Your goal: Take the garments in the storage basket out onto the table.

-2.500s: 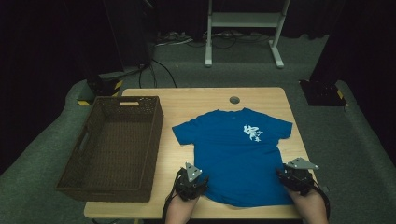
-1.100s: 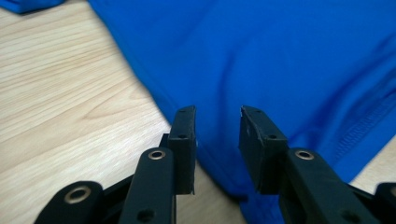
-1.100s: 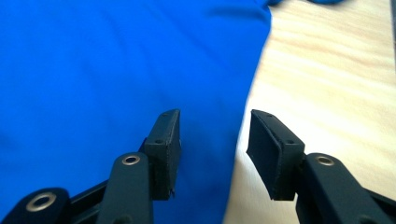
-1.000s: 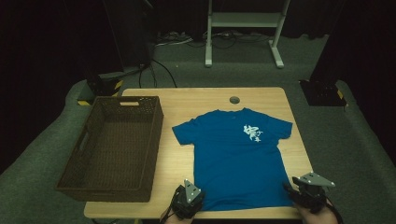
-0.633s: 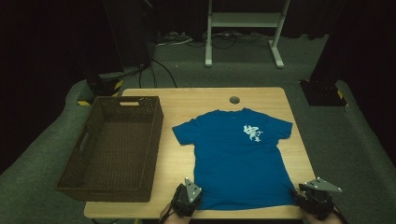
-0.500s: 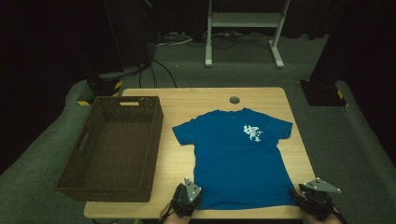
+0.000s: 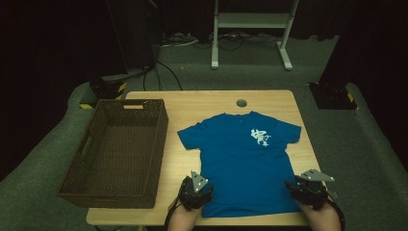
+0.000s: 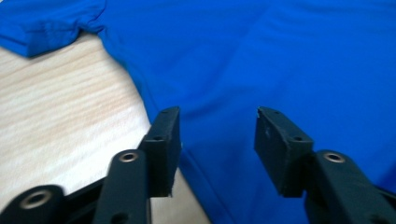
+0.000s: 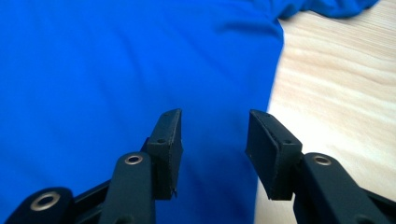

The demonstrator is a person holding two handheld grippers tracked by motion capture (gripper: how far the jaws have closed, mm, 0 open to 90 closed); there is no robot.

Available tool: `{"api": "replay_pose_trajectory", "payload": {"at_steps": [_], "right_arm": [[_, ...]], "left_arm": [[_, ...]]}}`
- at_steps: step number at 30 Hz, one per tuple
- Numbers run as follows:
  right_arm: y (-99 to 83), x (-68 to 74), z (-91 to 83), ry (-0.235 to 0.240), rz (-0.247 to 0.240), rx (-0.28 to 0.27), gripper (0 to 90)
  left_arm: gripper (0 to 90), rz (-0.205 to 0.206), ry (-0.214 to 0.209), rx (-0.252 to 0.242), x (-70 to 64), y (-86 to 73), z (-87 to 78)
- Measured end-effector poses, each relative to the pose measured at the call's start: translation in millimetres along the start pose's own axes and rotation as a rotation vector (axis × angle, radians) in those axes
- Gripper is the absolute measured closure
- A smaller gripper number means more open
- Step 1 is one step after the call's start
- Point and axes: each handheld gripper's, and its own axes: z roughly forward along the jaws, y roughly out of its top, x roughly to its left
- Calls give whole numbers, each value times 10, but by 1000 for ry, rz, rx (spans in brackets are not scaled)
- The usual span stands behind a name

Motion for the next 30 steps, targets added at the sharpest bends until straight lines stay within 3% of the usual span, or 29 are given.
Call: {"api": "replay_pose_trajectory", "payload": {"at_steps": [6, 13, 20, 30], "right_arm": [[111, -46, 209, 8, 31, 21, 529], [96, -35, 269, 9, 35, 22, 528], [46, -4, 212, 17, 28, 28, 529], [-209, 170, -37, 46, 3, 19, 528]], "left_arm": [[494, -18, -1, 31, 57, 1, 114], [493, 4, 5, 46, 81, -23, 134], [501, 10, -1, 34, 99, -66, 101], [503, 21, -16, 38, 40, -236, -107]]}}
